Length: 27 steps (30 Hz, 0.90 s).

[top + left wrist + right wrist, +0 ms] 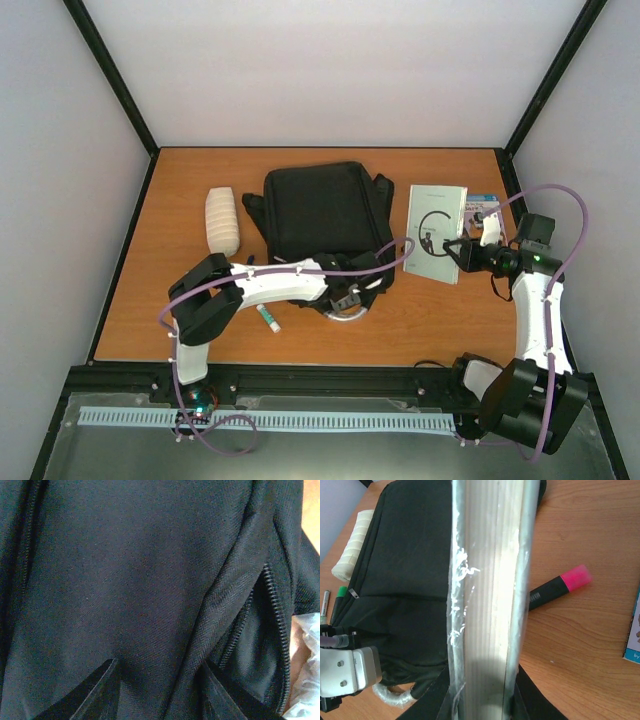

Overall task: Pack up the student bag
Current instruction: Place the book in the student bag.

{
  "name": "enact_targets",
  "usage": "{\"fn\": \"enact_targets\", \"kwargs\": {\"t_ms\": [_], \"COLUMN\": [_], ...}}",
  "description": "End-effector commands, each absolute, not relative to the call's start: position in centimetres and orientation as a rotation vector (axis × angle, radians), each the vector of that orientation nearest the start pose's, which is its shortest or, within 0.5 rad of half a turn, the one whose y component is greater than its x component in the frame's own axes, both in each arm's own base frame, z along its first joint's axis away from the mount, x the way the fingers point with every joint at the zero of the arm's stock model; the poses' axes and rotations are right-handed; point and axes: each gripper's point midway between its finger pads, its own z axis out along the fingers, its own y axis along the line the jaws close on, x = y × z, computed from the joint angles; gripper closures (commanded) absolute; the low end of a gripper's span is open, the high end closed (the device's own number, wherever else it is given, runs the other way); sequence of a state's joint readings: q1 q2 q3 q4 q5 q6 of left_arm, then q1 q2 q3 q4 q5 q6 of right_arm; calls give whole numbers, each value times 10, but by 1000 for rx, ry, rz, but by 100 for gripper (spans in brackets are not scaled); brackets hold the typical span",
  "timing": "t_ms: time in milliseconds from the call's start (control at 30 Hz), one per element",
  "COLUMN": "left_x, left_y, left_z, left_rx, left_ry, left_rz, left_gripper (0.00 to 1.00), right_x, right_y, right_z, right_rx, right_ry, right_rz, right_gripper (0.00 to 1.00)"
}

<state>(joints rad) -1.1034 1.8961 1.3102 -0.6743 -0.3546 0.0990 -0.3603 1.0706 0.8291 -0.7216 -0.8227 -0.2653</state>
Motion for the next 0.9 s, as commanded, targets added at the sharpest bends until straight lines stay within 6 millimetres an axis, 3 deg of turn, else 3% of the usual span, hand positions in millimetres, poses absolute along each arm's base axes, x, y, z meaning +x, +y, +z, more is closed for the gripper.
{"fn": "enact_targets", "kwargs": {"t_ms": [0,67,133,167,333,433,600,700,867], "left_x": [267,269,270,273,284,290,303,311,323], "left_y": [-361,-364,-367,-368,-366,-363,-358,-353,-342], "left_z": [79,83,92,100,148,172,192,208,240], "left_rx": [1313,1298,1279,1257,1144,1095,1043,982,860], "left_ry": [2177,2171,2156,2142,2075,2072,2089,2113,2108], "left_rz": [285,279,255,252,236,186,153,84,-74], "left_gripper": [59,70,85,98,99,99,99,99,99], "right_x": [290,291,290,290,287,284,287,282,271], "right_y": [31,31,31,31,37,44,52,62,79], "right_z": [216,216,216,216,235,266,310,315,300], "right_rx": [-278,-275,-265,-258,-239,-239,-207,-165,-86], "right_ry": [2120,2118,2120,2119,2090,2056,2027,2054,2146], "right_rz": [705,709,716,724,777,850,983,1127,1386], "right_gripper": [97,97,97,97,97,97,97,97,97]}}
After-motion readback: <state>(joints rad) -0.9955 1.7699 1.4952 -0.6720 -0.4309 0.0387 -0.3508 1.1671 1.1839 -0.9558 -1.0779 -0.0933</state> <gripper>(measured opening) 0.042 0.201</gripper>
